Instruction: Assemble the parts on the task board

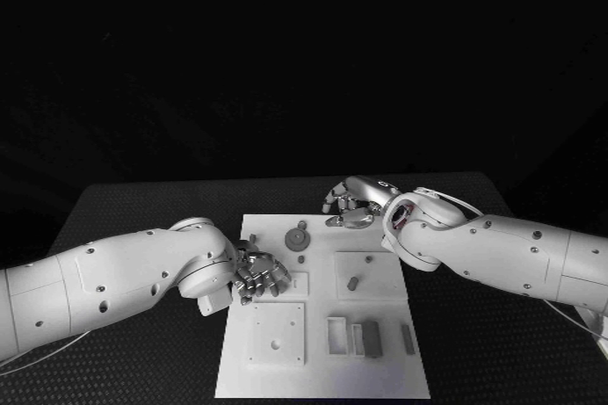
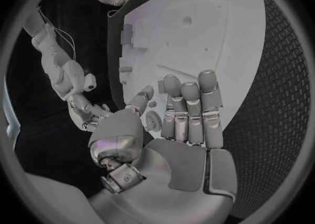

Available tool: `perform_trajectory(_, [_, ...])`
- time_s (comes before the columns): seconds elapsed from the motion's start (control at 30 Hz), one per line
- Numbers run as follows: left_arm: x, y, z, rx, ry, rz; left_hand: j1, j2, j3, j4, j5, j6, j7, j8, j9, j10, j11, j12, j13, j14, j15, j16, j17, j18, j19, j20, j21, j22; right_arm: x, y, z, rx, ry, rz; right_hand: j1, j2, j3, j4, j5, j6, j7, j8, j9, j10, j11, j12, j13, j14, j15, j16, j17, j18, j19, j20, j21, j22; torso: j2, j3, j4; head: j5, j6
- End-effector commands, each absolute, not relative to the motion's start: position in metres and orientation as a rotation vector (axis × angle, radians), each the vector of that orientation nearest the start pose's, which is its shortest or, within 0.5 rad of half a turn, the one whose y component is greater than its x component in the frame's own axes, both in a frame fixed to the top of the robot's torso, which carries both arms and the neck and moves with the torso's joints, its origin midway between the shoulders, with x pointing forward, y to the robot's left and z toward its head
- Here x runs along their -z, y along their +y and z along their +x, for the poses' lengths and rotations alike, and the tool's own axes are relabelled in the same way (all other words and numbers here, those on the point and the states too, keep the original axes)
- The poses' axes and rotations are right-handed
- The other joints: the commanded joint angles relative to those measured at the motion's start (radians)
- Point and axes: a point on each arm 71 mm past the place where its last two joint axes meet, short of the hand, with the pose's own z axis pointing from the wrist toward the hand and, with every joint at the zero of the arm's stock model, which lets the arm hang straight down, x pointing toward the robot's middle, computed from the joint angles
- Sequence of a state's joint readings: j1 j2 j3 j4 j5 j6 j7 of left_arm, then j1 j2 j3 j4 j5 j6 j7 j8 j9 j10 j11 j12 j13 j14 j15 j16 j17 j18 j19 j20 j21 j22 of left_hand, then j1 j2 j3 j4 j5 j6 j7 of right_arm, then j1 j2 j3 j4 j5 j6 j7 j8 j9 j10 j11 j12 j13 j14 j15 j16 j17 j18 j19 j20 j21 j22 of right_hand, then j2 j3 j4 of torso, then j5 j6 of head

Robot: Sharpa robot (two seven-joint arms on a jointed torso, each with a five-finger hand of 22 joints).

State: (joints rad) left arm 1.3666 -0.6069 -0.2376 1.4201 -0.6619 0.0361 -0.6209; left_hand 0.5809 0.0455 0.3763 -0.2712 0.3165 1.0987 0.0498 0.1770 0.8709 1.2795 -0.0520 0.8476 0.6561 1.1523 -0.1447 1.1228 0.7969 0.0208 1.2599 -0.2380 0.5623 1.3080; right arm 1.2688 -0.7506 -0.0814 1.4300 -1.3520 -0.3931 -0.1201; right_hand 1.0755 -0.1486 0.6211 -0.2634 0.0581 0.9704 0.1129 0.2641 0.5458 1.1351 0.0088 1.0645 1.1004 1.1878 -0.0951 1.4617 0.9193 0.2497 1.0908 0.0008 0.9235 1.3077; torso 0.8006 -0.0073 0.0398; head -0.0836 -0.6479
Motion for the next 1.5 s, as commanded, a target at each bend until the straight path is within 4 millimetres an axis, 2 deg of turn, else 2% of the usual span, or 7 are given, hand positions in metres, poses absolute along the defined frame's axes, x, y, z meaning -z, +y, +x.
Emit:
perform_trajectory(0.03, [0.2251, 0.1354, 0.4857, 0.488, 2.483, -0.398, 0.001, 0.009, 0.000, -0.008, 0.002, 0.014, -0.001, 0.008, 0.002, 0.003, -0.010, 0.006, 0.002, -0.001, -0.007, 0.005, -0.002, 0.043, 0.004, -0.005, 0.007, 0.023, 0.1672, -0.1824, 0.5104, -0.668, 1.608, -0.066, -0.007, 0.006, 0.000, -0.001, -0.001, 0.001, 0.007, -0.005, 0.002, -0.005, -0.001, -0.002, -0.001, -0.009, 0.000, -0.004, 0.001, 0.012, -0.006, 0.000, -0.005, 0.015, 0.000, 0.0000, 0.0005, 0.000, -0.001])
perform_trajectory(0.23, [0.2259, 0.1339, 0.4848, 0.488, 2.493, -0.377, 0.012, 0.008, -0.001, -0.016, 0.002, 0.022, -0.005, 0.014, 0.003, 0.006, -0.014, 0.012, 0.005, 0.002, -0.011, 0.013, -0.003, 0.043, 0.007, -0.008, 0.015, 0.024, 0.1672, -0.1828, 0.5103, -0.667, 1.608, -0.065, -0.007, 0.006, 0.000, -0.001, -0.001, 0.001, 0.007, -0.005, 0.002, -0.005, -0.001, -0.002, -0.001, -0.009, 0.000, -0.004, 0.001, 0.012, -0.006, 0.000, -0.004, 0.016, 0.000, -0.0003, 0.0003, 0.000, -0.002])
perform_trajectory(0.77, [0.2254, 0.1305, 0.4845, 0.474, 2.469, -0.306, 0.061, -0.021, -0.010, -0.020, -0.005, 0.023, -0.006, 0.020, 0.002, 0.005, -0.016, 0.022, 0.008, -0.001, -0.015, 0.026, -0.007, 0.041, 0.004, -0.013, 0.031, 0.023, 0.1673, -0.1817, 0.5100, -0.670, 1.611, -0.068, -0.007, 0.006, 0.000, -0.001, -0.001, 0.002, 0.007, -0.005, 0.002, -0.005, -0.001, -0.002, -0.002, -0.009, -0.001, -0.004, 0.001, 0.012, -0.006, 0.000, -0.004, 0.016, 0.000, -0.0002, 0.0002, -0.002, -0.008])
perform_trajectory(1.5, [0.2263, 0.1267, 0.4845, 0.436, 2.432, -0.211, 0.069, -0.019, -0.013, -0.018, -0.007, 0.022, -0.006, 0.021, 0.001, 0.003, -0.015, 0.022, 0.008, -0.003, -0.015, 0.027, -0.009, 0.040, 0.001, -0.013, 0.032, 0.022, 0.1674, -0.1813, 0.5098, -0.672, 1.613, -0.070, -0.007, 0.006, 0.000, -0.001, -0.001, 0.002, 0.007, -0.005, 0.002, -0.004, -0.001, -0.001, -0.002, -0.009, -0.001, -0.004, 0.001, 0.012, -0.005, 0.000, -0.004, 0.016, 0.000, -0.0002, 0.0003, -0.006, -0.011])
